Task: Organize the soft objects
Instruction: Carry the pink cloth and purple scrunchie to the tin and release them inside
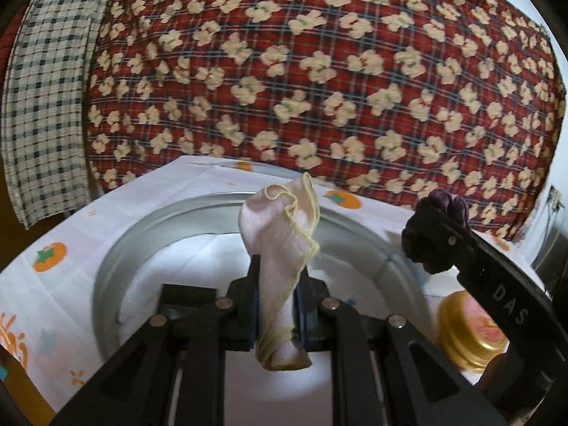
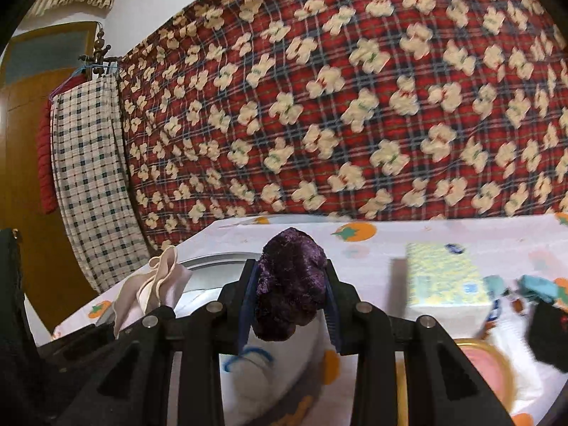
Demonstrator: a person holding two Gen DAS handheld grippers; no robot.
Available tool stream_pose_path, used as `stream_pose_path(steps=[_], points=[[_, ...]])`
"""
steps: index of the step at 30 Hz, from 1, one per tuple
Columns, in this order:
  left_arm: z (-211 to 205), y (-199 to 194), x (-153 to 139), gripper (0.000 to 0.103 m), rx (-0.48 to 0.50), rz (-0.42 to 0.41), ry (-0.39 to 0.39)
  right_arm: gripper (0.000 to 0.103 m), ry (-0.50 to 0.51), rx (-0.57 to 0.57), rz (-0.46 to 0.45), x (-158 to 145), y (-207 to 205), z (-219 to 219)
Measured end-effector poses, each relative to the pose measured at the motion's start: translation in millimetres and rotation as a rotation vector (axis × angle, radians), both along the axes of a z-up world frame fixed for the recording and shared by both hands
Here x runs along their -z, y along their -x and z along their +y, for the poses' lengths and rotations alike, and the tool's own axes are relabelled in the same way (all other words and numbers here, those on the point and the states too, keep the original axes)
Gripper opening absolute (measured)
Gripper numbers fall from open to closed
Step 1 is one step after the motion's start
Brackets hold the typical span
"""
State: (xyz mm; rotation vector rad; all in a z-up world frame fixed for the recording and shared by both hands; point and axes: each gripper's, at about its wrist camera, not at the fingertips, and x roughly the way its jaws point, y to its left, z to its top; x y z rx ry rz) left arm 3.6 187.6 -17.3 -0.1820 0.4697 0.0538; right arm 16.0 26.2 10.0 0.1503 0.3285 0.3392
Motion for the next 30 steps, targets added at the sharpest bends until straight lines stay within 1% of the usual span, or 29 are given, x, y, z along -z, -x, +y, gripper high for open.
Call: stream_pose_path(steps=[3, 6, 8, 12, 16, 18, 19, 20, 21, 22, 23, 24, 25, 26, 28, 30], points=[[9.5, -4.7, 4.3, 0.014, -0.018, 0.033, 0.004, 0.037, 0.016, -0.010, 0.008, 3.6, -8.3, 14.0], [11.8, -7.1, 7.3, 0.014, -0.025, 0.051, -0.009, 0.037, 0.031, -0.017, 0.024, 9.0, -14.6, 22.1], [10.5, -8.4, 6.0, 0.014, -0.025, 0.053, -0.018, 0.037, 0.037, -0.020, 0.041, 12.3, -18.2, 24.9], [6.0, -10.5, 4.5, 0.014, -0.039, 0.067, -0.063, 0.038, 0.050, -0.031, 0.066, 17.4, -23.7, 27.1], [6.1, -13.1, 4.4, 0.014, -0.052, 0.092, -0.067, 0.038, 0.052, -0.045, 0.069, 19.0, -24.8, 28.5], [7.1, -15.2, 4.6, 0.015, -0.057, 0.104, -0.064, 0.040, 0.044, -0.070, 0.074, 20.0, -26.5, 29.3], [7.6, -15.0, 3.9, 0.019, -0.060, 0.104, -0.058, 0.042, 0.040, -0.081, 0.078, 20.1, -27.5, 30.1], [7.9, -14.2, 3.1, 0.035, -0.058, 0.096, -0.052, 0.053, 0.037, -0.092, 0.082, 20.6, -28.6, 30.7], [8.1, -12.8, 1.9, 0.043, -0.061, 0.089, -0.054, 0.069, 0.031, -0.103, 0.088, 20.7, -29.7, 31.0], [8.0, -9.4, -0.7, 0.068, -0.069, 0.066, -0.058, 0.074, 0.013, -0.106, 0.091, 20.4, -29.5, 29.0], [8.0, -4.6, -3.6, 0.089, -0.080, 0.038, -0.061, 0.078, -0.019, -0.104, 0.082, 19.1, -27.9, 23.9], [7.9, -1.3, -5.7, 0.097, -0.095, 0.018, -0.070, 0.078, -0.044, -0.093, 0.062, 17.0, -24.7, 18.1], [7.5, 5.3, -8.6, 0.102, -0.119, -0.023, -0.082, 0.078, -0.062, -0.085, 0.043, 14.4, -21.5, 13.1], [7.8, 9.7, -10.6, 0.103, -0.138, -0.049, -0.090, 0.079, -0.075, -0.072, 0.023, 11.9, -18.1, 7.9], [10.7, 14.0, -14.7, 0.103, -0.171, -0.069, -0.098, 0.080, -0.076, -0.017, -0.020, 7.7, -10.3, -1.5], [20.0, 20.3, -20.5, 0.103, -0.237, -0.103, -0.087, 0.081, -0.070, 0.046, -0.060, 4.1, -2.1, -9.8]])
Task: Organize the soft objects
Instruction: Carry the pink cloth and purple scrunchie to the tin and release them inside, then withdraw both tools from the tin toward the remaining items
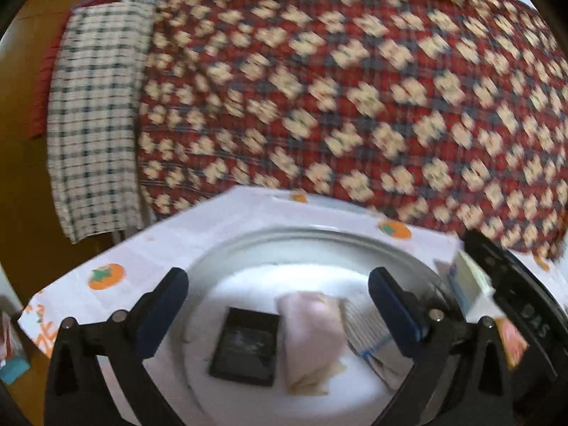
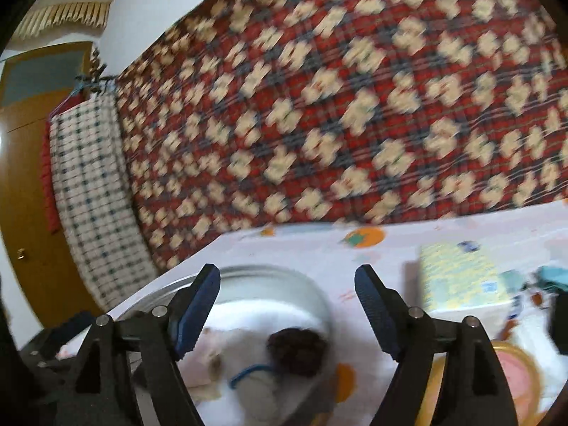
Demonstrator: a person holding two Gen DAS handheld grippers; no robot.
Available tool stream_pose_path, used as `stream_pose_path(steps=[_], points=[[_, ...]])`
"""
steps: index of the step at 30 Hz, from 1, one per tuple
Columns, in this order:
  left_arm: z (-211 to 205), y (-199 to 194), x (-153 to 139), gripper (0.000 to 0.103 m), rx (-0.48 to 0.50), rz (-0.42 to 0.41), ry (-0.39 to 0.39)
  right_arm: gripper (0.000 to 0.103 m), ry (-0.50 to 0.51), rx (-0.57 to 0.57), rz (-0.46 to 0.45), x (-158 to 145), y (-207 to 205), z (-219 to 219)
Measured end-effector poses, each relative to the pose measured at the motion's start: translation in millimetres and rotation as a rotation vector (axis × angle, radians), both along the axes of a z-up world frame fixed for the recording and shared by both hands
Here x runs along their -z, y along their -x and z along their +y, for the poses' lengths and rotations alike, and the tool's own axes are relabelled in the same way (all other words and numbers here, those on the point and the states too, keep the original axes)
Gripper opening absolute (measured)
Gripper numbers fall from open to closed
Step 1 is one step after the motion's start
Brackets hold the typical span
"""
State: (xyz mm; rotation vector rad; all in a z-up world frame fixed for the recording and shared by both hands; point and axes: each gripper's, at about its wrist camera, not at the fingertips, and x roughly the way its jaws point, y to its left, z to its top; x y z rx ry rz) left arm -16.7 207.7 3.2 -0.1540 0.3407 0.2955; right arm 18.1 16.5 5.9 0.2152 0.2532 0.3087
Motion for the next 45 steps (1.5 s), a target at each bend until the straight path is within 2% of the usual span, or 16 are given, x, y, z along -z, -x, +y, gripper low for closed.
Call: stream_pose_path(steps=[4, 6, 10, 13, 17, 25, 28, 40, 45], points=[[22.9, 13.4, -7.1, 0.103, -0.114, -0.059, 0.062, 0.086, -0.010, 0.085, -0.063, -7.0, 12.1, -13.1], [33.0, 17.9, -5.9, 0.103, -0.154, -0.070, 0.101, 0.097, -0.013, 0.126, -0.097, -9.5, 18.4, -17.0], [34.2, 24.3, 1.1, 0.103, -0.180, -0.086, 0.147, 0.097, 0.022, 0.129, -0.103, -10.0, 20.0, -14.2], [20.7, 23.8, 6.9, 0.103, -0.189, -0.090, 0.116, 0.097, 0.067, 0.125, -0.103, -8.6, 21.0, -9.5], [0.8, 22.4, 11.7, 0.103, -0.172, -0.097, 0.074, 0.097, 0.106, 0.139, -0.106, -5.3, 24.1, -8.5], [-22.1, 24.4, 12.3, 0.102, -0.158, -0.104, 0.012, 0.097, 0.113, 0.142, -0.068, 0.6, 24.6, -13.4], [-26.2, 23.5, 12.0, 0.102, -0.144, -0.096, 0.009, 0.097, 0.111, 0.150, -0.079, 0.7, 29.4, -16.4], [-62.2, 21.3, 12.0, 0.102, -0.043, -0.069, -0.016, 0.097, 0.044, 0.179, -0.018, 5.3, 33.0, -52.4], [-78.7, 19.9, 13.4, 0.102, 0.019, -0.047, 0.008, 0.097, 0.016, 0.197, 0.015, 8.2, 33.8, -71.8]])
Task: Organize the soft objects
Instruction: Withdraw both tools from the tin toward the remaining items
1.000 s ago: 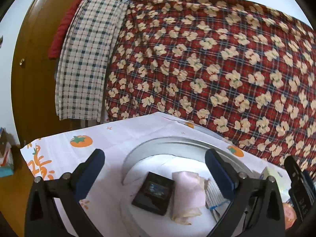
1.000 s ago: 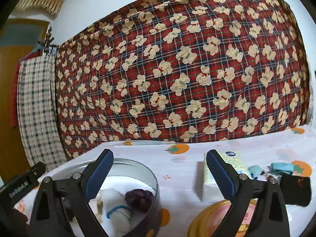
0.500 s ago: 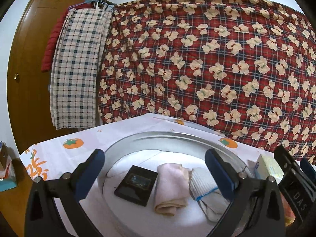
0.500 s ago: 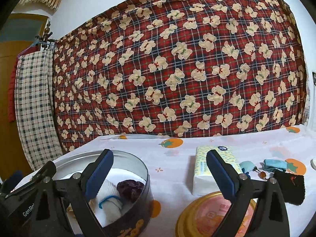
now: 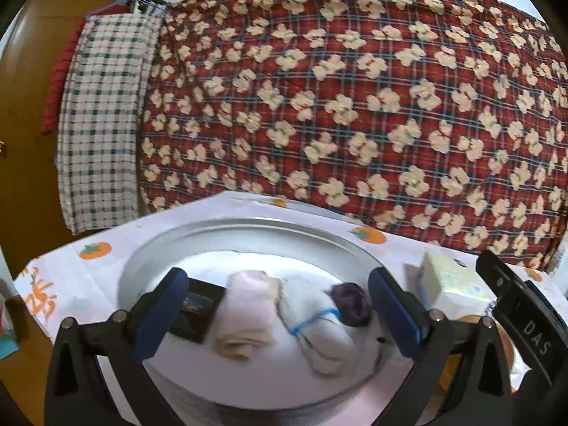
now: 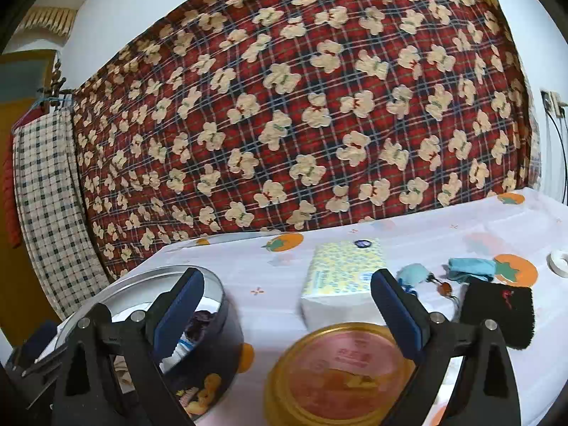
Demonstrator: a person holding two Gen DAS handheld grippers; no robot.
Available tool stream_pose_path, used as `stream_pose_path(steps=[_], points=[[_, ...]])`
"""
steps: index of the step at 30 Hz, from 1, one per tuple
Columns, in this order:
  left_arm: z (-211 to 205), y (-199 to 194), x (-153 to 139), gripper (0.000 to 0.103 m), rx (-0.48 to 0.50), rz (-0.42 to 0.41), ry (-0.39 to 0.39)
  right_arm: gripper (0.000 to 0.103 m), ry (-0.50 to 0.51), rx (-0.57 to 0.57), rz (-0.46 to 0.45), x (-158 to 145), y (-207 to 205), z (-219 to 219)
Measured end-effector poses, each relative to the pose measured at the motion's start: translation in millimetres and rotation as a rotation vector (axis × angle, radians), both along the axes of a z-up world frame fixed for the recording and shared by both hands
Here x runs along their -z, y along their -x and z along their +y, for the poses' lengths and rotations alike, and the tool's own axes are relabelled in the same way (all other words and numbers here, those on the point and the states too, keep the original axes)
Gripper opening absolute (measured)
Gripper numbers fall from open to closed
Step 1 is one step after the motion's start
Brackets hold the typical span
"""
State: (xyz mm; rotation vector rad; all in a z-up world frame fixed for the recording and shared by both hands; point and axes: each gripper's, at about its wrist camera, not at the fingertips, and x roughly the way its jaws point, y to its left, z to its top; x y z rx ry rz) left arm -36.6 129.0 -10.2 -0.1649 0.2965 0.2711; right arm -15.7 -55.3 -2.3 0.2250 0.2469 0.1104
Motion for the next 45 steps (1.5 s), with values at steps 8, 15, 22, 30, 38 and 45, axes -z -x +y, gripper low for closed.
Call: stream_pose_path(steps=[8, 15, 22, 30, 38, 45], points=[[-39.1, -5.8, 3.9, 0.102, 0.124, 0.051, -0.006, 0.097, 0.027, 0.043, 0.012, 0.3, 7.5, -31.4], [-77.6, -9.0, 13.4, 0.102, 0.207, 0.099, -0.037, 0.097, 0.019, 0.077, 0.041, 2.3, 13.9, -74.9], [-111.8, -9.7, 13.7, 0.102, 0.282, 0.122, -0.037, 0.097, 0.009, 0.119, 0.060, 4.1, 24.8, -117.6], [-148.5, -9.8, 15.0, 0.102, 0.371, 0.157, -0.048, 0.096, -0.012, 0.118, 0.147, 10.1, 23.3, -163.4], [-185.2, -4.6, 13.9, 0.101, 0.469, 0.168, -0.094, 0.070, 0.028, 0.076, 0.301, 23.0, 1.9, -192.2], [-186.8, -5.7, 18.5, 0.094, 0.448, 0.187, -0.083, 0.067, 0.076, -0.123, 0.374, 32.4, -13.3, -183.6]])
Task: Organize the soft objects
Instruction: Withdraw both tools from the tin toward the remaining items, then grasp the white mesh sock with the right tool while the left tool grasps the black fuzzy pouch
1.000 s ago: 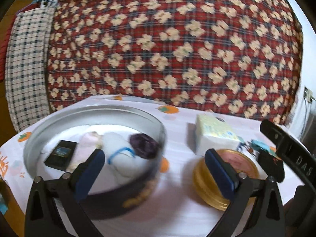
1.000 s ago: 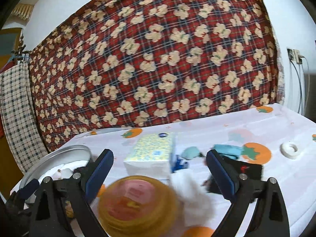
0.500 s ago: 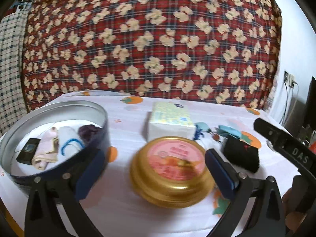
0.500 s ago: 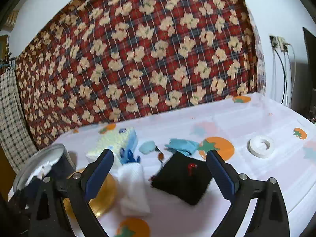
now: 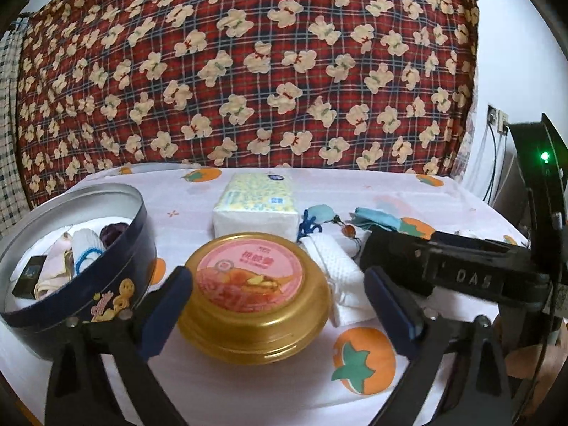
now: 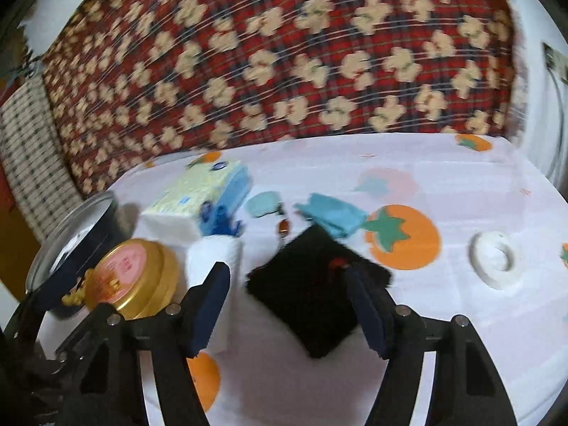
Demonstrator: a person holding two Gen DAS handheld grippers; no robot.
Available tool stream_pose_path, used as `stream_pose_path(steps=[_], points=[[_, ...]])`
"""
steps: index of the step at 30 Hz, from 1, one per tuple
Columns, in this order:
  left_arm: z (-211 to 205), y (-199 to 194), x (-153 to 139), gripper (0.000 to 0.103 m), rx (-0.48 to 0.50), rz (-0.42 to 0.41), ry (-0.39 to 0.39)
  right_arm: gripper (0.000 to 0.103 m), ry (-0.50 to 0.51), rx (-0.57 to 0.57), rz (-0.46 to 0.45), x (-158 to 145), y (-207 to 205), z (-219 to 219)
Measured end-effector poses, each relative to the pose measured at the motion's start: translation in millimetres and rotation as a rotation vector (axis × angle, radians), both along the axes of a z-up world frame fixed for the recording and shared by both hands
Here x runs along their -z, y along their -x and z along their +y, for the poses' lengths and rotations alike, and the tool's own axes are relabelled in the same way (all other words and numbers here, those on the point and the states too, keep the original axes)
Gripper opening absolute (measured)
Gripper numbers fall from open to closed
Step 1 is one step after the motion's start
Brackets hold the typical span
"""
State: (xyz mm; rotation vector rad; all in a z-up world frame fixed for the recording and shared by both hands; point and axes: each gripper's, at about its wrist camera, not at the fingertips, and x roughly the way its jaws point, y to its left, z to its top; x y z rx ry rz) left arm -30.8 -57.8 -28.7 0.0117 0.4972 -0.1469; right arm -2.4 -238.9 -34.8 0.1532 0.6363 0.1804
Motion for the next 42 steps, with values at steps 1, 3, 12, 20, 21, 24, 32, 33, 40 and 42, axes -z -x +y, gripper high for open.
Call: stream_pose_path(steps=[1, 3, 12, 20, 21, 24, 32, 33, 40, 42], points=[[0.7, -0.9, 1.0, 0.091, -0.003, 0.008, 0.002, 0.063, 0.016, -0.017, -0.002, 0.4, -0.8, 6.4], [3.7, -1.1, 2.3, 0.089, -0.016, 0.010, 0.006, 0.051, 0.018, -0.085, 0.025, 4.3, -5.7, 21.0], [28.9, -3.2, -4.9, 0.089, -0.086, -0.005, 0.064, 0.049, -0.016, -0.207, 0.178, 25.8, -34.6, 46.2], [26.0, -5.9, -0.5, 0.089, -0.068, 0.017, 0.066, 0.016, -0.067, -0.255, 0.215, 33.2, -41.1, 47.5], [24.7, -5.5, -0.9, 0.089, -0.062, 0.016, 0.064, 0.015, -0.069, -0.256, 0.198, 31.2, -38.4, 46.8], [20.3, -4.6, -3.2, 0.089, -0.049, 0.007, 0.060, 0.015, -0.111, -0.269, 0.092, 19.5, -24.0, 38.3], [-9.6, -8.5, -3.0, 0.089, 0.029, 0.038, 0.073, 0.015, -0.082, 0.003, -0.123, -8.4, 7.5, -32.3], [-16.6, -8.9, -3.2, 0.089, 0.045, 0.040, 0.065, 0.015, -0.082, 0.045, -0.126, -10.3, 7.5, -44.6], [-76.3, -22.8, -1.7, 0.089, 0.143, 0.145, 0.054, 0.015, 0.052, 0.209, -0.090, -8.7, -0.9, -82.5], [-88.5, -30.4, 0.8, 0.089, 0.153, 0.214, 0.090, 0.015, 0.037, 0.218, -0.091, -8.3, 1.0, -89.5]])
